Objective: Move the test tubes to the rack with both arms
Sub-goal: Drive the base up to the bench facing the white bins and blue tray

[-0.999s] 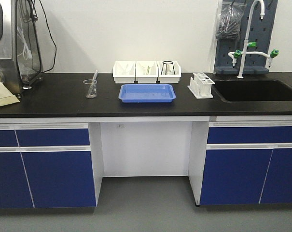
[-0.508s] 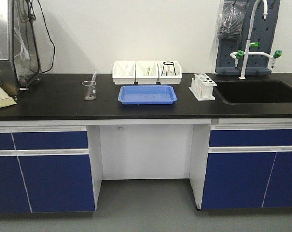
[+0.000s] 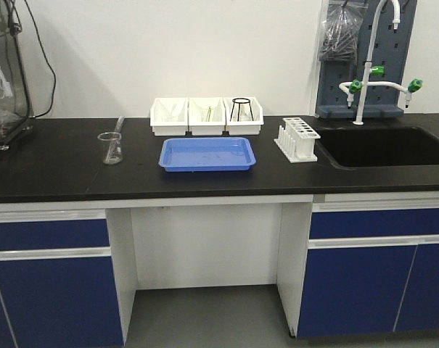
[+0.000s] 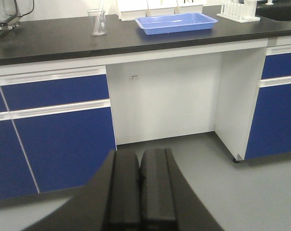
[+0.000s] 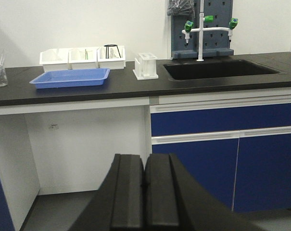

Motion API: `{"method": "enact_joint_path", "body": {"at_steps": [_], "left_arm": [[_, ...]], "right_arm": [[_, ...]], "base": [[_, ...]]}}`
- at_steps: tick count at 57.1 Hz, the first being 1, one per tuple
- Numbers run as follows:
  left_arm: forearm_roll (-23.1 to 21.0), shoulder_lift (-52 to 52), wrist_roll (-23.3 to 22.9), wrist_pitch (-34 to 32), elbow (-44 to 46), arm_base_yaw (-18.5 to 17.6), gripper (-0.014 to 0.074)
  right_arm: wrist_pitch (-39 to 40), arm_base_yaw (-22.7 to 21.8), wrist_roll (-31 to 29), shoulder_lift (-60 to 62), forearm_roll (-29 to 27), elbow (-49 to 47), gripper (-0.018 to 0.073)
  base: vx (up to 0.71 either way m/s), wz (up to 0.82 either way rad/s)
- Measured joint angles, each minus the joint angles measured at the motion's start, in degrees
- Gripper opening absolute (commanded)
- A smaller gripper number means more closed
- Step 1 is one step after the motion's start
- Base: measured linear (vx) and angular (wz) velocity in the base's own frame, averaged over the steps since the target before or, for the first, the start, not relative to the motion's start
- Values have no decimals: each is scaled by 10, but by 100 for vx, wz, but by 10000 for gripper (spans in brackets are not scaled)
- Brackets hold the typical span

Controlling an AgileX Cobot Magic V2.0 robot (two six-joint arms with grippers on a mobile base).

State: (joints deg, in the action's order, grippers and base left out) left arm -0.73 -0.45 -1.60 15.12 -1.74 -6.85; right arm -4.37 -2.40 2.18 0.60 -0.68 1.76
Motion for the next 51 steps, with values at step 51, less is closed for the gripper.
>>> {"method": "enact_joint_path", "body": {"at_steps": [51], "left_arm": [[0, 0, 0, 0, 0, 0, -21]], "right_arm": [[0, 0, 0, 0, 0, 0, -7]], "base": [[42, 0]]}}
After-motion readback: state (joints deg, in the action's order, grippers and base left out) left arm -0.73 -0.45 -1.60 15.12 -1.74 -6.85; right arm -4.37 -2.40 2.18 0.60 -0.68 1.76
